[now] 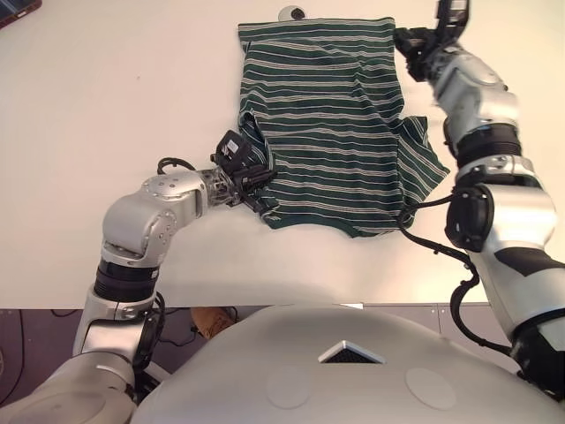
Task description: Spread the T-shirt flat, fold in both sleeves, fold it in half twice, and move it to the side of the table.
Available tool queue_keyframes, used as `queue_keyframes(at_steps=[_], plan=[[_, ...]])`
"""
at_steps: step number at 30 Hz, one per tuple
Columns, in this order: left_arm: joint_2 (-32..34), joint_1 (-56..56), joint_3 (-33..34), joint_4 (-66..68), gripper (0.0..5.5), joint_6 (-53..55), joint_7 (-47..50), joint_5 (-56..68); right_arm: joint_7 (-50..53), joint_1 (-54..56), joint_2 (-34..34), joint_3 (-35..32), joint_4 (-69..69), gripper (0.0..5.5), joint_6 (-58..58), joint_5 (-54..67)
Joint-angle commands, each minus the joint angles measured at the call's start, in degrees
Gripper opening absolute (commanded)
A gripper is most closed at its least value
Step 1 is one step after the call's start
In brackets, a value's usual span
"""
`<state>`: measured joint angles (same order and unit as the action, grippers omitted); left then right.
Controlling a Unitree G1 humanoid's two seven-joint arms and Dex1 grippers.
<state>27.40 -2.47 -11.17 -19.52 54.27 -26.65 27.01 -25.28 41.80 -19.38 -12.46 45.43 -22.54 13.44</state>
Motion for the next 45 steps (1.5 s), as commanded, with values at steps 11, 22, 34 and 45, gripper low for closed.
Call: queue_keyframes(at_steps=[11,22,34,45], plan=[[4.72,10.61,13.57,-20.16,1.47,-5.41,-1.61,3.53,-16.67,-34.68,-19.78,1.32,-37.83,3.33,-42.07,12.36],[0.97,12.87,15.7,-18.42,1.47,-7.72,0.94,3.2,-22.72,-38.83,-24.37,12.65,-39.7,2.47,-39.74,11.83],[1.52,14.22,15.31,-16.76,1.47,-9.9,0.19,2.23,-25.93,-27.58,-25.83,10.53,-43.3,0.47,-40.9,16.61],[2.89,11.29,13.98,-14.12,1.47,-10.42,-1.33,1.33,-31.24,-21.89,-27.0,18.47,-52.21,0.03,-38.86,17.42]])
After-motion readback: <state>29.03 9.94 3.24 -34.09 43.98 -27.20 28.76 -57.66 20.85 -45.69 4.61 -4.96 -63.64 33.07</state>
